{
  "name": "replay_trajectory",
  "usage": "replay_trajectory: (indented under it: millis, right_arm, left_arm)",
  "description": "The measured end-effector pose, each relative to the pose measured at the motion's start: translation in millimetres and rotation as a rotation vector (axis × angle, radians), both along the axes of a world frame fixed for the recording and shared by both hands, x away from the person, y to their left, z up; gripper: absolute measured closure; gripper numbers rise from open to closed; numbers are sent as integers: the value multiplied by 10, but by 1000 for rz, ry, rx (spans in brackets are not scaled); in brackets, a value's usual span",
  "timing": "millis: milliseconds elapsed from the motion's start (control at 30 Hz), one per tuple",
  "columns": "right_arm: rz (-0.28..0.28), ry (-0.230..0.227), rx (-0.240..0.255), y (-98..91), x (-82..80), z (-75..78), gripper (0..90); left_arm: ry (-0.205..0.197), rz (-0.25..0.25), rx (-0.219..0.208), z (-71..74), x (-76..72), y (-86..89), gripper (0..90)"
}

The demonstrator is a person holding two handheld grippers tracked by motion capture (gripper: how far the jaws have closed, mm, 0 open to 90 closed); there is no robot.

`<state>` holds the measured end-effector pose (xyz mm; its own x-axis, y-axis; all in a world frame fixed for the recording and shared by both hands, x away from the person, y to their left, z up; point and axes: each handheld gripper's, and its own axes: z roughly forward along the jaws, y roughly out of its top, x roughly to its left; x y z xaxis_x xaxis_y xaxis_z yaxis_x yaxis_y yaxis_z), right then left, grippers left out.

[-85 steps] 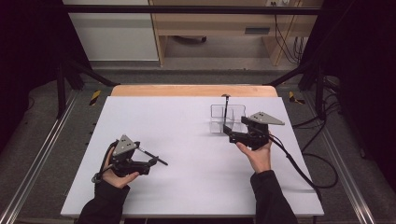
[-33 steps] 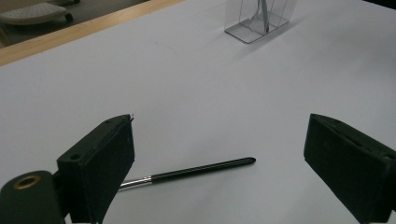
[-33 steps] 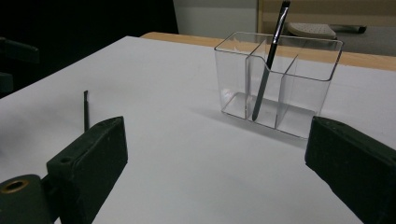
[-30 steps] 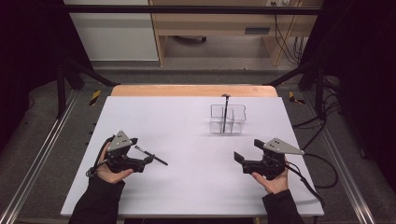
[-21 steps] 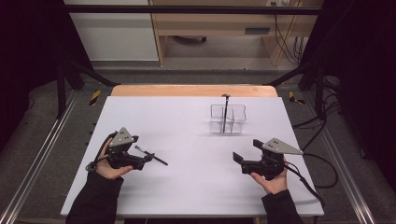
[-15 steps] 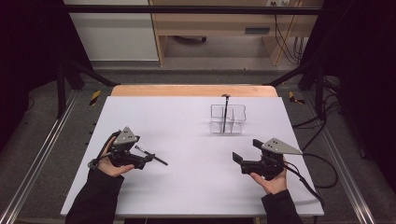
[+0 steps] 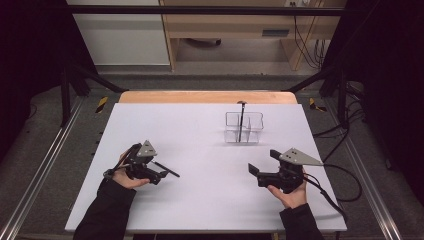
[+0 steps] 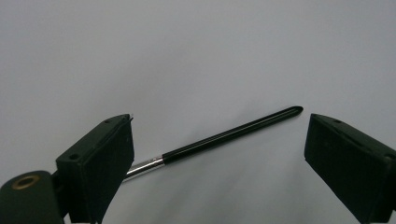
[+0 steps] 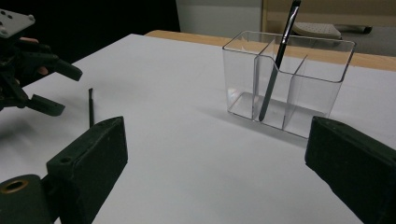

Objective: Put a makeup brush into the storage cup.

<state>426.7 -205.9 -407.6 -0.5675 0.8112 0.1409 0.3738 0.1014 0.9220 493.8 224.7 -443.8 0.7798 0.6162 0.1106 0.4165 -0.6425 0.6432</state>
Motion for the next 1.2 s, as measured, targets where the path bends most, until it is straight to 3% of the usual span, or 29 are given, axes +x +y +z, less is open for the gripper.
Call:
replay_trajectory:
  millis: [400, 667, 800, 1200]
  right_arm:
    - [-1, 2, 6, 6, 4, -4, 62]
    - [2, 5, 0, 19, 9, -18, 61]
    - [3, 5, -3, 21, 11, -20, 61]
    - [3, 4, -3, 19, 1, -13, 61]
  left_arm:
    - [13, -37, 24, -127, 71, -107, 121]
    - [29, -49, 62, -233, 114, -163, 173]
    - [31, -51, 52, -235, 115, -163, 209]
    - [103, -49, 14, -234, 135, -132, 342]
